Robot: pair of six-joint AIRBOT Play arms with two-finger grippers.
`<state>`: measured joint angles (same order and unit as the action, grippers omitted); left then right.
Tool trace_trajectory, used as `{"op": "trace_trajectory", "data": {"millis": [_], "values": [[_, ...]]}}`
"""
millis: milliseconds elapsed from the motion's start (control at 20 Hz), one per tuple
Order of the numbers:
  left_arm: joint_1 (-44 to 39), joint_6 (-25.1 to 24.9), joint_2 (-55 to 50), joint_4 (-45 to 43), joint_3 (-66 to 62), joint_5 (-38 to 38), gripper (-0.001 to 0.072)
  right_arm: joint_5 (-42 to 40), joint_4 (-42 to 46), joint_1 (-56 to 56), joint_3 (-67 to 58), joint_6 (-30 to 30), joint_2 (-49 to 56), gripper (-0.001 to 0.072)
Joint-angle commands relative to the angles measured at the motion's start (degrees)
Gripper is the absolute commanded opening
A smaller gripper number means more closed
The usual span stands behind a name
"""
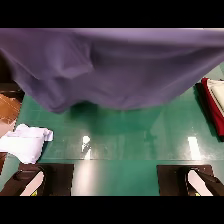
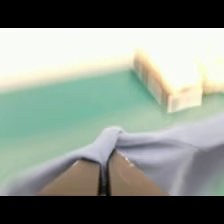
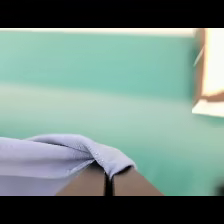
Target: Fold the shirts.
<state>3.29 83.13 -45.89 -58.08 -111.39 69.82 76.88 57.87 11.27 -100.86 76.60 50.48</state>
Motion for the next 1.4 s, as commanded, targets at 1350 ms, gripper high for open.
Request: {"op": "trace_trajectory", "data": {"millis": [1350], "values": [[0.1,-2.7,-48.9,-2.4,15.5,-4.6,0.0024,4.6,11.5,-8.0,-12.0,5.1,54.4,0.0016]]}}
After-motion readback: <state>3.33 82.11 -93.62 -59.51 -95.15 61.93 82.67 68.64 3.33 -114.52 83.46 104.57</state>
